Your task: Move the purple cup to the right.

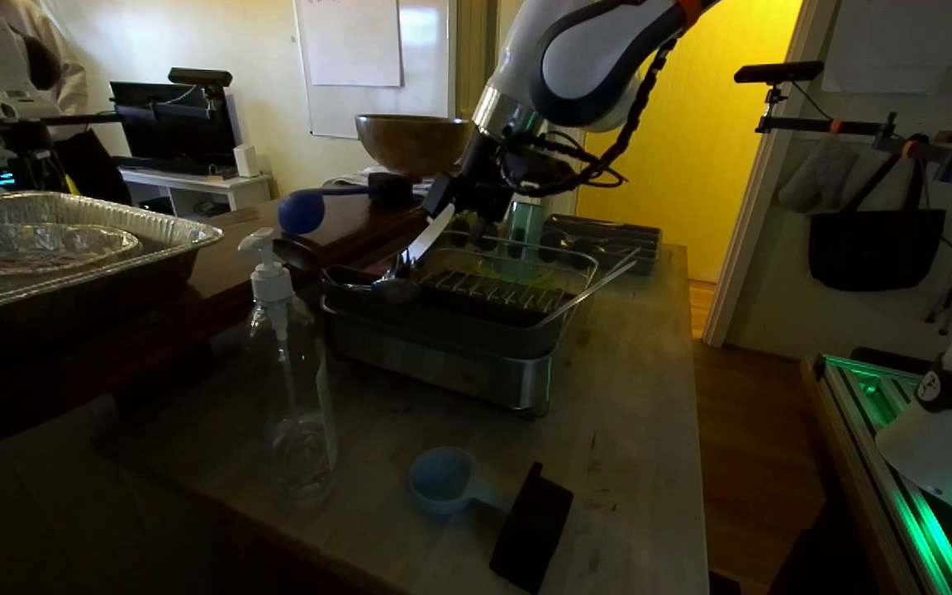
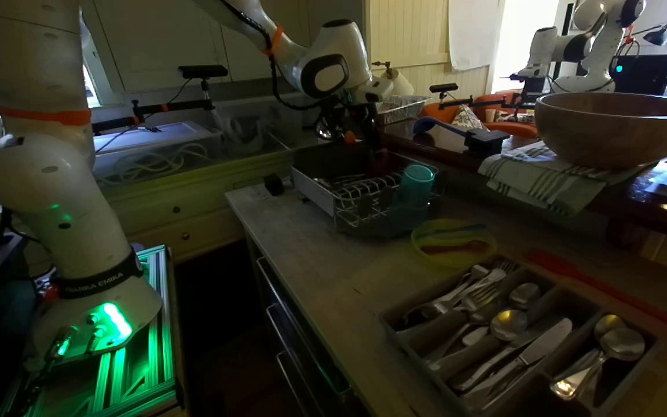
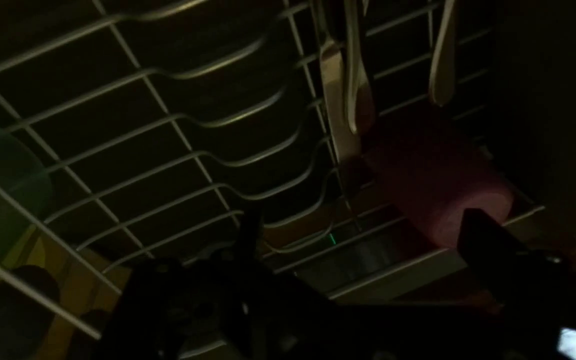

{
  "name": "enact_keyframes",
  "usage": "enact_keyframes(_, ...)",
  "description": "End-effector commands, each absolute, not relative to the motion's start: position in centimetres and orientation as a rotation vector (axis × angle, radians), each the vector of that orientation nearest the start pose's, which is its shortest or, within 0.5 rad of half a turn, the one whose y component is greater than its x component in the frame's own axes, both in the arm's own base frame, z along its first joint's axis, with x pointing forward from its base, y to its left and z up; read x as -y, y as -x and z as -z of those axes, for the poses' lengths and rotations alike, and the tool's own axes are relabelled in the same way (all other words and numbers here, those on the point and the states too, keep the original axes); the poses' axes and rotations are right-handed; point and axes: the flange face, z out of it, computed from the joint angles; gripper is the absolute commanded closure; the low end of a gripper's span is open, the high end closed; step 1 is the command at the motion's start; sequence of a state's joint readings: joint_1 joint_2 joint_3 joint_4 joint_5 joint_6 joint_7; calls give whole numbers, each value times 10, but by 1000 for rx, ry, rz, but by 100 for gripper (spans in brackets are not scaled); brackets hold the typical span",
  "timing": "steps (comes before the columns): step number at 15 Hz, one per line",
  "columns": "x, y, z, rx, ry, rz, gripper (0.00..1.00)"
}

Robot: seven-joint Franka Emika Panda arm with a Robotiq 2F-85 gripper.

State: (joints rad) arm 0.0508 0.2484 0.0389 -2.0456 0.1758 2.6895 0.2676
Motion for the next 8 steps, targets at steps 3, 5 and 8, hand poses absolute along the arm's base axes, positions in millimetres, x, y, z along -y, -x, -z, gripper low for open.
enact_keyframes(3,-71,-664,-353,-562,2794,574,0)
enact_keyframes(5,-77,-673,-350,-572,2784,573,0)
enact_keyframes(8,-84,-685,-344,-581,2765,553,0)
